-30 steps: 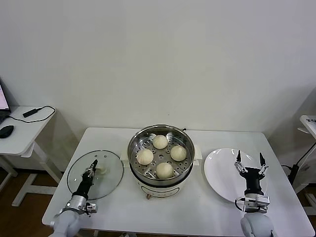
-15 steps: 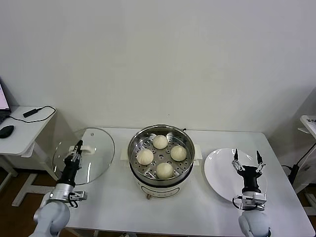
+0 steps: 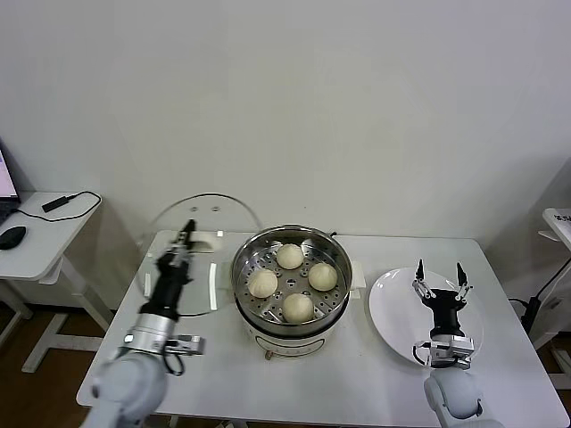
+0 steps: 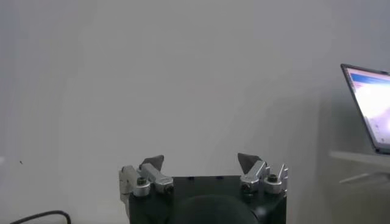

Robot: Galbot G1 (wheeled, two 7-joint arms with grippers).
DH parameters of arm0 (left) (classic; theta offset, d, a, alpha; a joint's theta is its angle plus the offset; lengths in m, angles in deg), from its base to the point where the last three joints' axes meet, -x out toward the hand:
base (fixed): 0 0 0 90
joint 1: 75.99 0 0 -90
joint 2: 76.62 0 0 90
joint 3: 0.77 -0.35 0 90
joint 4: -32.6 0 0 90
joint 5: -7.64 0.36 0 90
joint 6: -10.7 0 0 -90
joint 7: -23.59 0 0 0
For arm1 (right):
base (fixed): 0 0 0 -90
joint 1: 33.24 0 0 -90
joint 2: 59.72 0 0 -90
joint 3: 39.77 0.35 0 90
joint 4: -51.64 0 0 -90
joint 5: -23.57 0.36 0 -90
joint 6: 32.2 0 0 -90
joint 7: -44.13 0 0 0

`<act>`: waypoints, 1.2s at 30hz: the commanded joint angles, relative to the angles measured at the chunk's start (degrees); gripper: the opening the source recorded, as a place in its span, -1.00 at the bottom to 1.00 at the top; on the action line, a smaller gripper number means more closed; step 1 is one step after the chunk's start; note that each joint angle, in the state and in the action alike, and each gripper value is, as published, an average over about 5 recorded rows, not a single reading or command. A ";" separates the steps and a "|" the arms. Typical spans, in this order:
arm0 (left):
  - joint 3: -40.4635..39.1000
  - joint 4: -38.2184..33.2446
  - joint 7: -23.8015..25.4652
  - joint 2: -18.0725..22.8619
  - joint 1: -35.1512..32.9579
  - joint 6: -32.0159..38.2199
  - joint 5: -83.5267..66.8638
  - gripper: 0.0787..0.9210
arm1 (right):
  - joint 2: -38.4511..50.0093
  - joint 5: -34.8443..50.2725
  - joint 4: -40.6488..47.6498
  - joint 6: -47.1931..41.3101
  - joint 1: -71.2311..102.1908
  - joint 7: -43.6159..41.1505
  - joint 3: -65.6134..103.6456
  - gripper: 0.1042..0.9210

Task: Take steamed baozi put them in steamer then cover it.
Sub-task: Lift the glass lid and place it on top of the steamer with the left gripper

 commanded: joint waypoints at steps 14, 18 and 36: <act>-30.70 9.69 16.85 14.61 17.97 -19.42 12.22 -0.74 | -0.80 1.49 0.67 -11.49 1.20 -3.93 0.15 0.76; -29.95 12.64 18.57 16.85 18.67 -19.39 16.24 -0.74 | -1.22 0.93 0.81 -11.42 1.28 -3.93 0.01 0.76; -25.01 16.73 21.27 20.05 17.31 -18.18 23.54 -0.74 | -2.02 -0.42 1.60 -9.88 1.50 -4.14 0.25 0.76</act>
